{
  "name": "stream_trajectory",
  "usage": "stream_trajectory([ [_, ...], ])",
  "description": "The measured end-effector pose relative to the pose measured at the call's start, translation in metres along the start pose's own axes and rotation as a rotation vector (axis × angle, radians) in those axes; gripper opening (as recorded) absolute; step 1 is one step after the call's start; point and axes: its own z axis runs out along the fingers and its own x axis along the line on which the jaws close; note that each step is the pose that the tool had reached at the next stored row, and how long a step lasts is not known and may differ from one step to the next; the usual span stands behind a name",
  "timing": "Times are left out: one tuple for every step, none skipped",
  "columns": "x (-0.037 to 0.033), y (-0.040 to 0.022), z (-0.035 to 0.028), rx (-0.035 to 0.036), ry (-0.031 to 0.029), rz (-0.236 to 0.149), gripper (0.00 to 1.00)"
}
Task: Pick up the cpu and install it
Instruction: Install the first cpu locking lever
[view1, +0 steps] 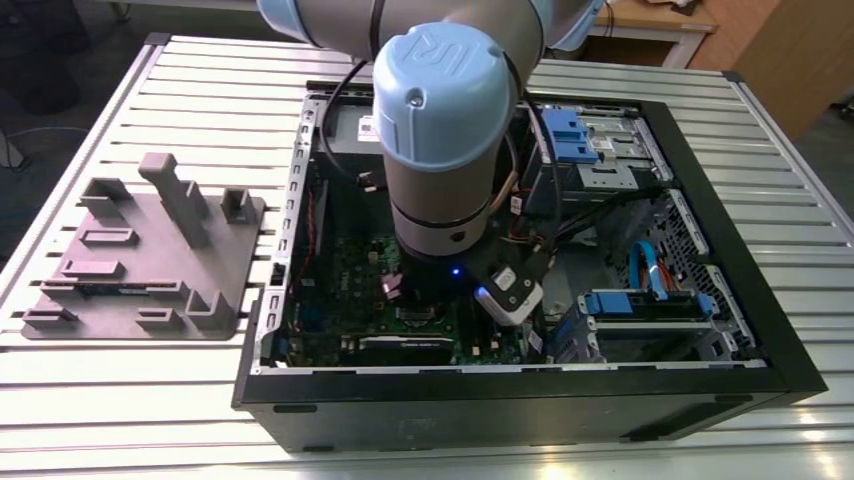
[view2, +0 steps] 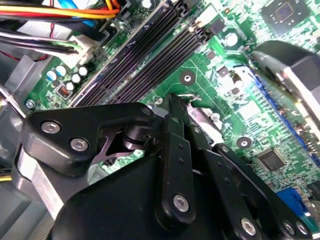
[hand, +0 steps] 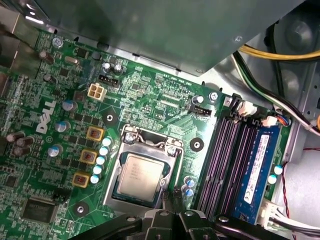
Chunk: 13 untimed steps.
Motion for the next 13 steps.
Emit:
stream_trajectory([
  [0.0002, -0.0006, 0.0, 0.0, 0.0, 0.0, 0.1],
  [0.0004, -0.0011, 0.0001, 0.0, 0.0001, 0.0, 0.1],
  [0.0005, -0.0015, 0.0002, 0.0, 0.0, 0.0, 0.1],
  [0.0006, -0.0018, 0.0005, 0.0, 0.0, 0.0, 0.1],
  [0.0005, -0.0021, 0.0008, 0.0, 0.0001, 0.0, 0.1],
  [0.0005, -0.0023, 0.001, -0.0001, 0.0, 0.0, 0.1],
  [0.0005, -0.0026, 0.0014, -0.0001, -0.0001, 0.0, 0.1],
  [0.0006, -0.0028, 0.0015, 0.0001, -0.0001, 0.0, 0.1],
  [0.0007, -0.0031, 0.0016, 0.0002, 0.0001, 0.0, 0.1],
  [0.0006, -0.0033, 0.0016, 0.0004, 0.0004, 0.0, 0.1],
  [0.0007, -0.0035, 0.0017, 0.0005, 0.0005, 0.0, 0.1],
  [0.0007, -0.0037, 0.0015, 0.0009, 0.0009, 0.0, 0.1],
  [0.0007, -0.004, 0.0012, 0.0014, 0.0014, 0.0, 0.1],
])
